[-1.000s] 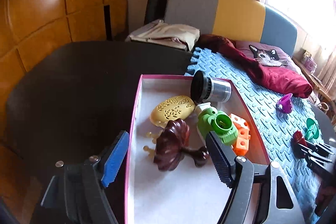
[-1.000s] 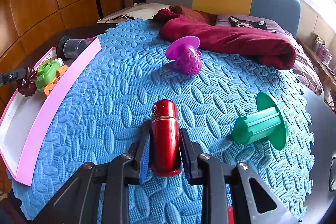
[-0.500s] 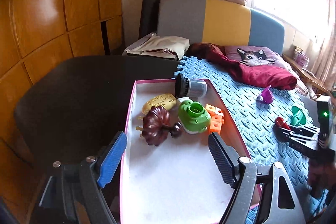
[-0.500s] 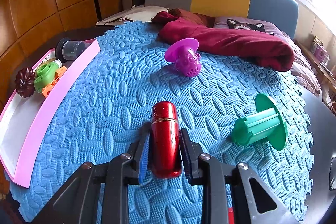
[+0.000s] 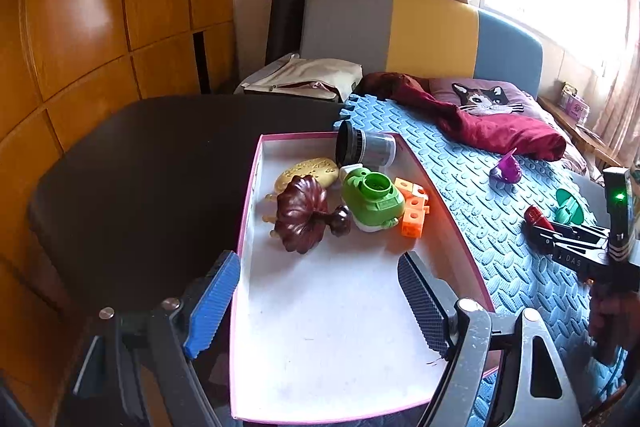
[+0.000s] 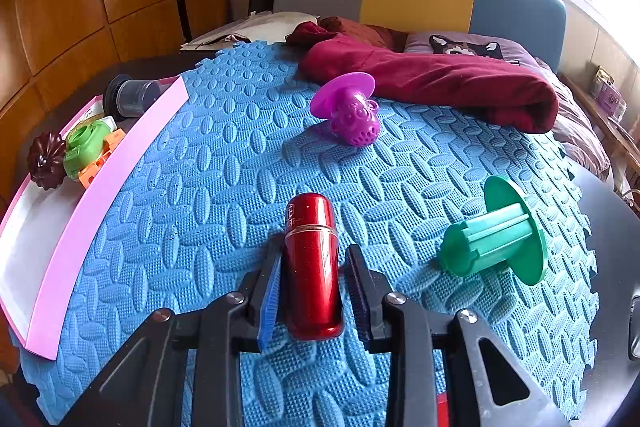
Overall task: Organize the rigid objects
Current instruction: 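Carry the red cylinder with the right gripper into the tray and release, then grasp the magenta suction-cup toy with the left gripper while the right moves away, then lift the magenta toy with the left gripper while the right reaches the red puzzle piece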
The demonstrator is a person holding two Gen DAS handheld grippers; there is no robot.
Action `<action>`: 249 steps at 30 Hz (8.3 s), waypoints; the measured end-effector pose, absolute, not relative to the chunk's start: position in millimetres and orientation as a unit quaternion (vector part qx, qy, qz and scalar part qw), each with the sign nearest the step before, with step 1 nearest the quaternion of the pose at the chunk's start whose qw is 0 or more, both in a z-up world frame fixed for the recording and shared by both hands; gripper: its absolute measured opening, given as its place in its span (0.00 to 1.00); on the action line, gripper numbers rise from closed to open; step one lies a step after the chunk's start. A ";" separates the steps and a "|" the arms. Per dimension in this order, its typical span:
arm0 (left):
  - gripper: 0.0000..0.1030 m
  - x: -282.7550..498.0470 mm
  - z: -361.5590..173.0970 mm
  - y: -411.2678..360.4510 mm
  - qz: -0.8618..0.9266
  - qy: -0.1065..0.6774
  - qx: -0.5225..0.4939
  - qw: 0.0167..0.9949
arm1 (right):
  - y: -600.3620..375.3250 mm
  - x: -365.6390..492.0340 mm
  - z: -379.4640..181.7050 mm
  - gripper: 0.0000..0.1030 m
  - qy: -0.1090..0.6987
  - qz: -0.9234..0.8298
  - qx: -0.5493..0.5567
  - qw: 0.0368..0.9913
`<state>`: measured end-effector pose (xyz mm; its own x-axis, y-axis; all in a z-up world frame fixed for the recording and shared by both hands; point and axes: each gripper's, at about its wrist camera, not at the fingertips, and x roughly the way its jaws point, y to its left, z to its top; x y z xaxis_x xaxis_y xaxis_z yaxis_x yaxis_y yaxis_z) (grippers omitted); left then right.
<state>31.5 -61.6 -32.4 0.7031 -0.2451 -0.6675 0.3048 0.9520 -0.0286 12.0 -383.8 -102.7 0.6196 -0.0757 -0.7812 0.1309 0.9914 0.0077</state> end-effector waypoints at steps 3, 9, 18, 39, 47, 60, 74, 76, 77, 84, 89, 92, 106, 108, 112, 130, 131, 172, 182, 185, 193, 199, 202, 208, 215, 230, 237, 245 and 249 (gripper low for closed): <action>0.79 31.7 -31.9 -56.3 -0.144 0.354 0.039 0.923 | -383.2 12.5 -102.7 0.31 0.433 -0.059 0.031 0.899; 0.79 32.8 -31.9 -44.7 -0.135 0.355 0.031 0.924 | -385.4 13.7 -103.7 0.42 0.433 -0.074 0.037 0.898; 0.79 32.9 -31.9 -29.2 -0.120 0.355 0.021 0.927 | -381.6 14.3 -103.3 0.42 0.433 -0.086 0.025 0.897; 0.79 19.0 -25.3 -45.6 -0.141 0.348 0.042 0.926 | -381.9 16.5 -104.7 0.26 0.433 -0.088 0.042 0.896; 0.79 15.4 -26.3 -50.0 -0.148 0.350 0.046 0.924 | -377.3 15.9 -104.4 0.25 0.432 -0.097 0.026 0.896; 0.79 16.5 -26.1 -44.7 -0.150 0.352 0.039 0.923 | -376.0 9.6 -101.0 0.25 0.437 -0.122 0.061 0.889; 0.79 19.5 -28.6 -33.5 -0.147 0.353 0.022 0.924 | -288.3 -2.2 -43.2 0.25 0.399 0.007 0.128 0.908; 0.79 21.3 -29.2 -30.0 -0.144 0.354 0.018 0.924 | -272.3 0.9 -39.0 0.25 0.402 0.024 0.126 0.907; 0.79 22.3 -29.4 -27.7 -0.142 0.354 0.016 0.924 | -265.4 3.6 -37.4 0.25 0.403 0.030 0.123 0.906; 0.79 27.7 -31.3 -10.5 -0.124 0.354 -0.002 0.927 | -222.3 24.6 -42.0 0.25 0.433 0.049 0.091 0.896; 0.79 29.9 -31.5 -7.7 -0.118 0.353 -0.002 0.928 | -209.6 40.1 -57.4 0.25 0.461 0.033 0.060 0.885; 0.79 30.6 -33.1 -7.9 -0.117 0.355 -0.002 0.927 | -206.9 49.4 -68.3 0.25 0.470 0.013 0.042 0.882; 0.80 30.3 -36.5 -10.2 -0.116 0.360 0.006 0.926 | -200.7 52.7 -75.0 0.31 0.462 0.004 0.002 0.887; 0.80 29.5 -36.2 -10.2 -0.116 0.359 0.007 0.926 | -200.7 52.0 -74.7 0.31 0.462 0.006 0.005 0.887; 0.80 28.9 -35.4 -10.7 -0.116 0.358 0.008 0.926 | -203.8 47.4 -71.2 0.31 0.453 0.009 0.017 0.891; 0.80 23.9 -31.8 -23.3 -0.125 0.354 0.027 0.926 | -253.2 20.1 -37.8 0.36 0.391 -0.018 0.058 0.918; 0.80 23.8 -31.6 -24.3 -0.126 0.354 0.028 0.926 | -257.7 17.8 -36.7 0.36 0.389 -0.023 0.057 0.919; 0.85 77.3 -8.4 -238.7 -0.309 0.385 0.093 0.864 | -501.5 -59.5 -34.6 0.42 0.308 -0.266 0.230 0.884; 0.83 119.1 -47.5 -323.8 -0.327 0.459 0.038 0.825 | -514.9 -63.4 -36.5 0.42 0.307 -0.262 0.271 0.874; 0.83 128.3 -56.1 -337.5 -0.320 0.469 0.036 0.822 | -516.4 -63.5 -37.7 0.42 0.307 -0.256 0.280 0.873; 0.86 153.0 -64.3 -363.2 -0.292 0.453 0.045 0.841 | -516.6 -62.3 -38.9 0.42 0.310 -0.245 0.292 0.871; 0.88 161.6 -76.1 -391.5 -0.303 0.437 0.102 0.841 | -515.7 -60.9 -39.1 0.42 0.311 -0.240 0.293 0.872; 0.55 165.0 -92.1 -399.5 -0.318 0.449 0.120 0.826 | -516.7 -61.7 -40.0 0.42 0.311 -0.242 0.297 0.870; 0.55 150.8 -90.1 -387.5 -0.331 0.438 0.118 0.828 | -520.0 -63.4 -40.2 0.42 0.309 -0.246 0.302 0.868; 0.55 122.9 -83.5 -362.1 -0.322 0.441 0.122 0.828 | -536.9 -76.9 -43.4 0.42 0.292 -0.267 0.340 0.853; 0.55 45.3 -36.7 -292.1 -0.349 0.390 0.113 0.845 | -559.8 -90.1 -58.3 0.43 0.279 -0.238 0.423 0.828; 0.55 14.4 -28.5 -261.8 -0.367 0.380 0.105 0.842 | -547.1 -68.9 -74.0 0.44 0.346 -0.192 0.416 0.819; 0.55 -3.4 -19.4 -222.5 -0.384 0.374 0.092 0.839 | -497.4 -37.3 -92.2 0.50 0.472 -0.112 0.317 0.815; 0.55 -3.8 -16.8 -206.5 -0.386 0.374 0.079 0.839 | -481.6 -38.2 -88.9 0.64 0.499 -0.092 0.284 0.813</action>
<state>-3.8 -206.5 -16.8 0.4216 -0.5895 -0.6890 0.7073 0.6893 -0.1570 -38.2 -481.6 -88.9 0.4848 0.1339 -0.8643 0.4335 0.8215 0.3705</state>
